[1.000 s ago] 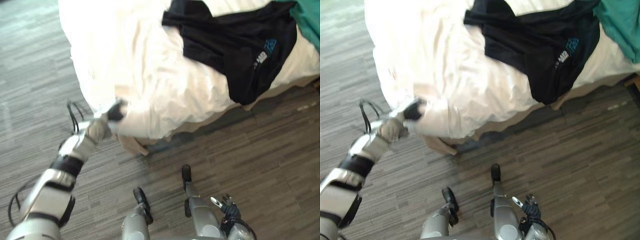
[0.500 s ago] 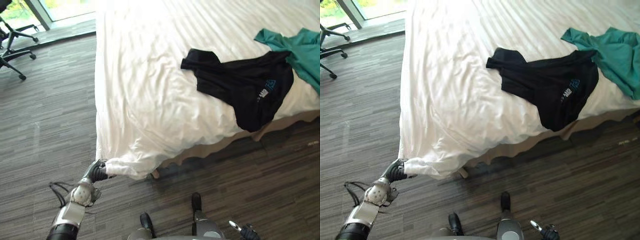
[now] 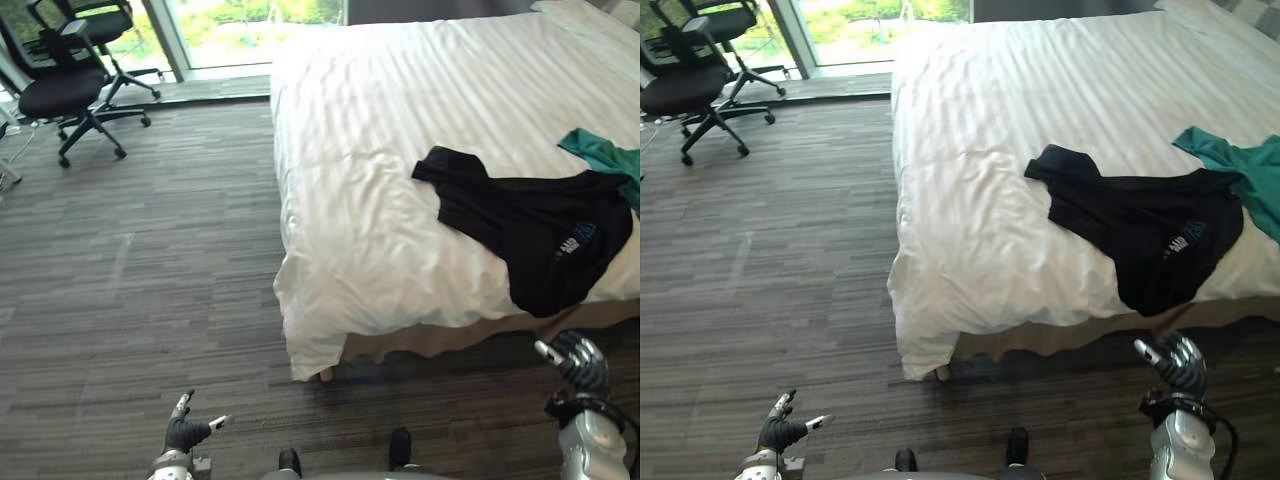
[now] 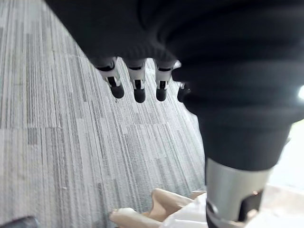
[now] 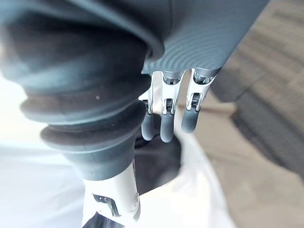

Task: Tidy the bed and pick cloth on bed and put in laundry

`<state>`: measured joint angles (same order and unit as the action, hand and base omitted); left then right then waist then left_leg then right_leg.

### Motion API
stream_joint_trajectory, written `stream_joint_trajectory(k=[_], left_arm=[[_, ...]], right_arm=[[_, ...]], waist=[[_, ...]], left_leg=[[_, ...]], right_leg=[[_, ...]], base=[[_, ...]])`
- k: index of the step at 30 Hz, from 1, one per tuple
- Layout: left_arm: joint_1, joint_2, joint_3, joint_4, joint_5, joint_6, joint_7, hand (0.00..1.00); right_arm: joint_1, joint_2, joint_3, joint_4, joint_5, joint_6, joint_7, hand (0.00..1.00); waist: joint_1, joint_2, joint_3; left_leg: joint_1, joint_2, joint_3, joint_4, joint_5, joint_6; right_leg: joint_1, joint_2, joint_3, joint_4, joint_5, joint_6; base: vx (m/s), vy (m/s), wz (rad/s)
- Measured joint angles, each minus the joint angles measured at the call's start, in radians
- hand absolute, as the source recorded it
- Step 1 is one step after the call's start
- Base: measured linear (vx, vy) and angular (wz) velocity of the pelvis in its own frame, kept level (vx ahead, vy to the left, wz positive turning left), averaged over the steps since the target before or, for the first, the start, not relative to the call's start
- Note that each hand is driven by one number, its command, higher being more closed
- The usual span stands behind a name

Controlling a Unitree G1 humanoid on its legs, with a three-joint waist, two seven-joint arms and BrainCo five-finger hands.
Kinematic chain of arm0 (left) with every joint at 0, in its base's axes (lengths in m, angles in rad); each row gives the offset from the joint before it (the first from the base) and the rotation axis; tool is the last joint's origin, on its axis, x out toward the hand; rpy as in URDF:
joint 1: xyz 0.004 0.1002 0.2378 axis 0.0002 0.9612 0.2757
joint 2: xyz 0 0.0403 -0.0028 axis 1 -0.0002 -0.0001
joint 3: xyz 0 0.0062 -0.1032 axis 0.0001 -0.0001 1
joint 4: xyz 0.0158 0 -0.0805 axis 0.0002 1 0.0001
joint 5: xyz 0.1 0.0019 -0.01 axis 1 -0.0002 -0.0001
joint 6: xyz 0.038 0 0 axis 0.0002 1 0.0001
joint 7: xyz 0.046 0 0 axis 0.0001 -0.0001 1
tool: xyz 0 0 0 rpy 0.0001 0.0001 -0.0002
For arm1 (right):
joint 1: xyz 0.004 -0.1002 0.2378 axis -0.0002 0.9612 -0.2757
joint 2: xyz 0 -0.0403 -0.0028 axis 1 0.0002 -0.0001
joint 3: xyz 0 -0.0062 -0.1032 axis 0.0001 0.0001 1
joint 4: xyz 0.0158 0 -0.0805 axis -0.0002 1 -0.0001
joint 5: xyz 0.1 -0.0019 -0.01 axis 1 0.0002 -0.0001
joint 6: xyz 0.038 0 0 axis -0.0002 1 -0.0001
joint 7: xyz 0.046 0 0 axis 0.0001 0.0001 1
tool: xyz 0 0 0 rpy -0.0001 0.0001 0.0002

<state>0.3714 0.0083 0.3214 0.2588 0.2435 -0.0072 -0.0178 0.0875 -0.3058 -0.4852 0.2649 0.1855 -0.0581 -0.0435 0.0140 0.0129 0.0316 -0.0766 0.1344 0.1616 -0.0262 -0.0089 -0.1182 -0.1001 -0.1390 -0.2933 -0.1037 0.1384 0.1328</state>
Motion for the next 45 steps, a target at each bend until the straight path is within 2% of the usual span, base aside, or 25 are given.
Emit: stream_joint_trajectory(k=[4, 6, 8, 10, 11, 14, 16, 17, 19, 24, 26, 29, 31, 35, 37, 39, 41, 43, 45], left_arm=[[0.001, -0.017, -0.001, -0.065, -0.039, -0.003, -0.002, 0.0], [-0.008, -0.01, -0.01, -0.057, -0.06, -0.017, -0.002, 0.0], [-0.04, -0.003, -0.024, -0.003, -0.079, -0.028, 0.004, 0.0], [-0.081, 0.005, -0.067, 0.06, -0.111, -0.034, 0.027, 0.0], [-0.088, 0.006, -0.09, 0.069, -0.12, -0.035, 0.029, 0.0], [-0.105, 0.009, -0.185, 0.071, -0.137, -0.044, 0.039, 0.0], [-0.145, 0.009, -0.236, 0.077, -0.158, -0.05, 0.04, 0.0], [-0.155, 0.009, -0.24, 0.077, -0.169, -0.05, 0.04, 0.0], [-0.183, 0.015, -0.24, 0.077, -0.202, -0.059, 0.045, 0.0], [-0.222, 0.021, -0.24, 0.075, -0.28, -0.079, 0.076, 0.0], [-0.241, 0.022, -0.242, 0.076, -0.294, -0.08, 0.088, 0.0], [-0.242, 0.023, -0.285, 0.076, -0.302, -0.109, 0.107, 0.0], [-0.247, 0.031, -0.317, 0.076, -0.303, -0.127, 0.108, 0.0], [-0.351, 0.07, -0.347, 0.138, -0.3, -0.148, 0.126, 0.0], [-0.391, 0.074, -0.368, 0.147, -0.3, -0.167, 0.136, 0.0], [-0.437, 0.074, -0.39, 0.183, -0.3, -0.178, 0.155, 0.0], [-0.458, 0.073, -0.399, 0.212, -0.298, -0.183, 0.161, 0.0], [-0.475, 0.074, -0.397, 0.265, -0.289, -0.186, 0.179, 0.0], [-0.477, 0.073, -0.397, 0.297, -0.287, -0.186, 0.192, 0.0]], right_arm=[[-0.098, -0.022, 0.071, -0.048, -0.016, -0.006, 0.0, 1.0], [-0.176, -0.058, 0.17, -0.057, -0.029, -0.014, 0.002, 1.0], [-0.251, -0.092, 0.251, -0.055, -0.038, -0.015, 0.004, 1.0], [-0.382, -0.113, 0.331, -0.049, -0.039, -0.02, -0.003, 1.0], [-0.416, -0.116, 0.352, -0.045, -0.039, -0.027, -0.006, 1.0], [-0.613, -0.114, 0.438, 0.004, -0.038, -0.054, -0.024, 1.0], [-0.768, -0.114, 0.488, 0.052, -0.028, -0.06, -0.052, 1.0], [-0.807, -0.113, 0.502, 0.066, -0.026, -0.065, -0.056, 1.0], [-0.929, -0.114, 0.534, 0.095, -0.004, -0.073, -0.071, 1.0], [-1.117, -0.138, 0.545, 0.148, 0.022, -0.075, -0.128, 1.0], [-1.155, -0.147, 0.546, 0.164, 0.03, -0.076, -0.133, 1.0], [-1.221, -0.203, 0.589, 0.235, 0.041, -0.083, -0.155, 1.0], [-1.264, -0.277, 0.631, 0.3, 0.046, -0.094, -0.172, 1.0], [-1.32, -0.305, 0.72, 0.437, 0.06, -0.103, -0.168, 1.0], [-1.338, -0.309, 0.748, 0.458, 0.06, -0.15, -0.152, 1.0], [-1.347, -0.302, 0.761, 0.475, 0.061, -0.165, -0.145, 1.0], [-1.338, -0.284, 0.758, 0.479, 0.059, -0.171, -0.128, 1.0], [-1.303, -0.226, 0.748, 0.48, 0.057, -0.171, -0.115, 1.0], [-1.213, -0.144, 0.736, 0.511, 0.058, -0.16, -0.103, 1.0]], waist=[[0.003, -0.019, 0.0], [0.005, -0.026, 0.001], [0.018, -0.032, 0.005], [0.053, -0.045, 0.018], [0.057, -0.049, 0.024], [0.086, -0.06, 0.086], [0.118, -0.054, 0.145], [0.124, -0.052, 0.16], [0.156, -0.045, 0.232], [0.175, -0.026, 0.36], [0.188, -0.021, 0.387], [0.207, 0.013, 0.411], [0.227, 0.045, 0.428], [0.229, 0.063, 0.437], [0.235, 0.066, 0.439], [0.24, 0.066, 0.439], [0.232, 0.066, 0.439], [0.219, 0.066, 0.439], [0.218, 0.065, 0.438]], left_leg=[[-0.032, -0.011, -0.061, -0.001, 0.014, 0.003], [-0.053, -0.018, -0.087, 0.005, 0.026, 0.012], [-0.072, -0.023, -0.116, 0.01, 0.033, 0.016], [-0.092, -0.028, -0.145, 0.014, 0.045, 0.017], [-0.097, -0.029, -0.153, 0.014, 0.049, 0.017], [-0.112, -0.033, -0.195, 0.016, 0.07, 0.016], [-0.148, -0.033, -0.22, 0.016, 0.092, 0.015], [-0.158, -0.033, -0.223, 0.015, 0.099, 0.013], [-0.181, -0.031, -0.237, 0.002, 0.117, 0.013], [-0.278, -0.03, -0.255, -0.007, 0.167, 0.015], [-0.309, -0.032, -0.257, -0.007, 0.18, 0.014], [-0.39, -0.046, -0.274, -0.007, 0.197, 0.021], [-0.455, -0.053, -0.281, -0.009, 0.216, 0.024], [-0.546, -0.052, -0.269, -0.01, 0.24, 0.021], [-0.57, -0.05, -0.262, -0.01, 0.244, 0.023], [-0.576, -0.049, -0.251, -0.01, 0.244, 0.023], [-0.575, -0.048, -0.248, -0.01, 0.243, 0.023], [-0.572, -0.048, -0.248, -0.01, 0.243, 0.023], [-0.555, -0.049, -0.248, -0.012, 0.243, 0.023]], right_leg=[[0.006, -0.01, -0.058, 0.003, -0.005, 0.007], [0.006, -0.016, -0.084, 0.004, -0.006, 0.009], [0.006, -0.019, -0.108, 0.004, -0.006, 0.01], [0.006, -0.021, -0.132, 0.004, -0.006, 0.01], [0.007, -0.022, -0.141, 0.004, -0.006, 0.01], [0.019, -0.023, -0.176, 0.004, -0.005, 0.01], [-0.001, -0.021, -0.2, 0.004, 0.003, -0.001], [-0.009, -0.021, -0.203, 0.004, 0.006, -0.005], [-0.037, -0.021, -0.206, 0.009, 0.015, -0.016], [-0.162, -0.043, -0.226, 0.108, 0.007, -0.009], [-0.202, -0.056, -0.226, 0.13, 0.007, -0.01], [-0.295, -0.079, -0.234, 0.19, -0.01, -0.016], [-0.37, -0.094, -0.237, 0.224, -0.011, -0.018], [-0.487, -0.103, -0.217, 0.26, -0.009, -0.021], [-0.523, -0.1, -0.2, 0.259, -0.002, -0.029], [-0.536, -0.098, -0.189, 0.257, 0.001, -0.034], [-0.533, -0.097, -0.189, 0.258, -0.003, -0.04], [-0.525, -0.097, -0.194, 0.256, -0.005, -0.042], [-0.505, -0.095, -0.195, 0.248, -0.004, -0.042]], base=[[0.01, 0.006, 0.5], [0.03, 0.014, 0.4], [0.02, 0.017, 0.4], [-0.01, 0.012, 0.39], [-0.04, 0.002, 0.43], [-0.08, 0.0, 0.4], [-0.13, 0.002, 0.27], [-0.13, 0.013, 0.17], [-0.13, 0.021, 0.04], [-0.12, 0.015, 0.13], [-0.05, -0.009, 0.07], [-0.07, 0.003, 0.14], [-0.06, 0.001, 0.07], [-0.04, -0.03, -0.11], [-0.02, -0.04, -0.22], [0.0, -0.035, -0.19], [0.03, -0.04, 0.02], [0.05, -0.036, 0.07], [0.04, -0.021, 0.04]])
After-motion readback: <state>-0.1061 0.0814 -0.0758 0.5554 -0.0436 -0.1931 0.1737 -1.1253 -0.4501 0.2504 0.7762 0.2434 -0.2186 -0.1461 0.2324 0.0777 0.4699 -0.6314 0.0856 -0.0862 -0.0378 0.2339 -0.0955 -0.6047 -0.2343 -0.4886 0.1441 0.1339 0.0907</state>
